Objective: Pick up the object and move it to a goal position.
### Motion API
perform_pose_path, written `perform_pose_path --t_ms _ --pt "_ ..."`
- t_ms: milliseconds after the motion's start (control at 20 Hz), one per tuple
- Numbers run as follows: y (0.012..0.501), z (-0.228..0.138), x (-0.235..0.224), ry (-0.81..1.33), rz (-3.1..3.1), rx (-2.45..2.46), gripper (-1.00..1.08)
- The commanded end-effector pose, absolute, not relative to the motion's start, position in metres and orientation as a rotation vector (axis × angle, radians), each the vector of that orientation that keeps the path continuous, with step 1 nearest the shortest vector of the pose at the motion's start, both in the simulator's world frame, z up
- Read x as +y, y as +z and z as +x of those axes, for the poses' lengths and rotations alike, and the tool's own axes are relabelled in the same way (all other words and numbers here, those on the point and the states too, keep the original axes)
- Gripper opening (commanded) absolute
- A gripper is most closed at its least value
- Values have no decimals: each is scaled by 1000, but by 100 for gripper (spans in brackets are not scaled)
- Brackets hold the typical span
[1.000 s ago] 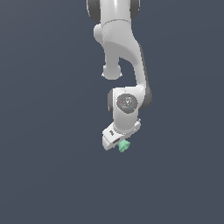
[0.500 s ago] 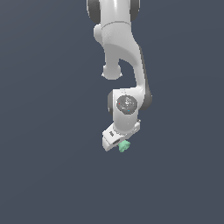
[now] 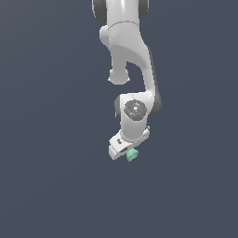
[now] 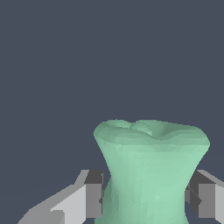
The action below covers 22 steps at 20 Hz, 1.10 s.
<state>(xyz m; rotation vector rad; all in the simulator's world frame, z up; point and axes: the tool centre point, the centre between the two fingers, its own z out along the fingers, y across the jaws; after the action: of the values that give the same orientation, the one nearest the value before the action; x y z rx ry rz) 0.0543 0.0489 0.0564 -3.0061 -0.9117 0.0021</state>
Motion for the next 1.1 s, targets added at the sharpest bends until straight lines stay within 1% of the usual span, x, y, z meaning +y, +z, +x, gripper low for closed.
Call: perform_pose_path --t_ms 0,200,400,1050 --pt "63 54 51 0 -3006 -912 -100" --pt "82 50 56 0 -3007 -912 -100" --pt "111 45 65 0 -3007 -912 -100" --pt "251 23 107 1 -3007 -913 -100"
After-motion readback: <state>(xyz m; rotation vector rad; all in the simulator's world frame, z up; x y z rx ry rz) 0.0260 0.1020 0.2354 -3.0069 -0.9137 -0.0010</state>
